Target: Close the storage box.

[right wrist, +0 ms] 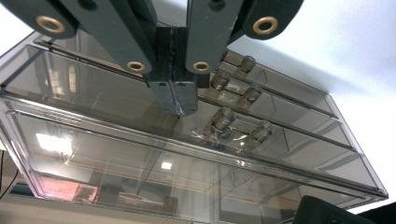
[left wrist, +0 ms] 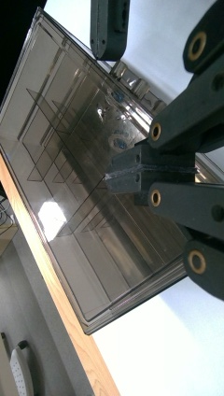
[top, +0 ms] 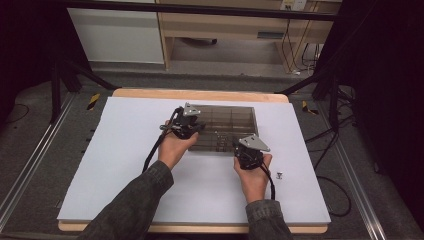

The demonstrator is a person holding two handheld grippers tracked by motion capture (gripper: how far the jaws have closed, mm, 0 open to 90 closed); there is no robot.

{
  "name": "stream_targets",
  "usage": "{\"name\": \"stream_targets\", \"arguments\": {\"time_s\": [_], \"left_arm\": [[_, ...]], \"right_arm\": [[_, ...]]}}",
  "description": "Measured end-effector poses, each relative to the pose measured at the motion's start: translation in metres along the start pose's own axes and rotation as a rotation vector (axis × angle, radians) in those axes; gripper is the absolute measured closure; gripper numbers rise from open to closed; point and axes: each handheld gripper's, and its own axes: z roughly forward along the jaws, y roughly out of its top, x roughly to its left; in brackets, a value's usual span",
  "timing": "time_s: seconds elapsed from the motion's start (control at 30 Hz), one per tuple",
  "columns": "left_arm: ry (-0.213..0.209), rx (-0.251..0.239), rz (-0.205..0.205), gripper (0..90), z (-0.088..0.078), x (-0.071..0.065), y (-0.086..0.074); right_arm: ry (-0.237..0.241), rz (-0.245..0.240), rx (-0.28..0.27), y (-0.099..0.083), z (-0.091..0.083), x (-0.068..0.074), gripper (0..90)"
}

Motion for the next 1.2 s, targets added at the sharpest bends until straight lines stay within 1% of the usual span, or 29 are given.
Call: {"name": "stream_targets", "arguments": {"time_s": [0.1, 0.23, 0.3, 0.37, 0.43, 0.53, 0.57, 0.6, 0.63, 0.67, 0.7, 0.73, 0.77, 0.83, 0.9, 0.97, 1.0, 1.03, 1.13, 1.2], "left_arm": [[0.001, -0.001, 0.002, 90.0, 0.000, -0.001, 0.000], [-0.002, -0.001, 0.003, 90.0, -0.001, -0.001, -0.001], [-0.003, -0.008, -0.003, 90.0, -0.001, -0.002, -0.001], [-0.003, -0.024, -0.010, 90.0, -0.002, -0.002, -0.001], [-0.003, -0.031, 0.000, 90.0, -0.005, -0.001, 0.000], [-0.001, -0.041, 0.008, 90.0, -0.011, -0.001, -0.002], [0.004, -0.042, 0.017, 90.0, -0.014, -0.001, -0.003], [0.010, -0.040, 0.026, 90.0, -0.018, 0.000, -0.004], [0.020, -0.041, 0.039, 89.9, -0.022, 0.001, -0.006], [0.031, -0.049, 0.043, 89.3, -0.025, 0.002, -0.008], [0.043, -0.055, 0.051, 89.3, -0.030, 0.004, -0.010], [0.051, -0.061, 0.052, 89.1, -0.033, 0.006, -0.012], [0.055, -0.067, 0.049, 88.8, -0.037, 0.008, -0.015], [0.059, -0.069, 0.045, 88.3, -0.044, 0.012, -0.022], [0.073, -0.069, 0.054, 86.8, -0.051, 0.017, -0.029], [0.077, -0.080, 0.044, 85.3, -0.060, 0.021, -0.037], [0.081, -0.083, 0.043, 83.2, -0.064, 0.024, -0.041], [0.085, -0.084, 0.041, 83.2, -0.068, 0.026, -0.045], [0.095, -0.088, 0.030, 79.2, -0.080, 0.033, -0.058], [0.103, -0.089, 0.020, 76.0, -0.087, 0.037, -0.066]], "right_arm": [[0.003, 0.008, 0.001, 0.000, 0.001, -0.002, 90.0], [-0.001, 0.006, 0.002, 0.000, 0.001, -0.001, 90.0], [0.001, 0.011, -0.001, 0.000, 0.000, -0.001, 90.0], [-0.001, 0.008, -0.006, 0.000, -0.002, 0.000, 90.0], [0.001, 0.004, -0.011, 0.000, -0.005, 0.001, 90.0], [-0.003, -0.032, -0.009, 0.000, -0.008, 0.006, 90.0], [-0.003, -0.045, -0.005, -0.001, -0.009, 0.007, 90.0], [0.000, -0.048, 0.001, -0.002, -0.009, 0.009, 90.0], [-0.003, -0.064, 0.004, -0.002, -0.010, 0.010, 90.0], [-0.005, -0.084, 0.003, -0.004, -0.011, 0.012, 90.0], [-0.003, -0.091, 0.008, -0.005, -0.012, 0.013, 90.0], [0.005, -0.092, 0.021, -0.006, -0.013, 0.014, 86.1], [0.006, -0.090, 0.031, -0.008, -0.013, 0.015, 84.3], [0.011, -0.079, 0.042, -0.011, -0.014, 0.016, 83.4], [0.011, -0.084, 0.045, -0.012, -0.016, 0.018, 82.3], [0.006, -0.109, 0.043, -0.011, -0.018, 0.020, 81.1], [-0.001, -0.134, 0.046, -0.012, -0.021, 0.022, 78.9], [-0.001, -0.134, 0.046, -0.012, -0.021, 0.022, 78.9], [0.006, -0.139, 0.034, -0.013, -0.027, 0.021, 72.6], [0.018, -0.139, 0.034, -0.014, -0.028, 0.020, 65.6]]}}
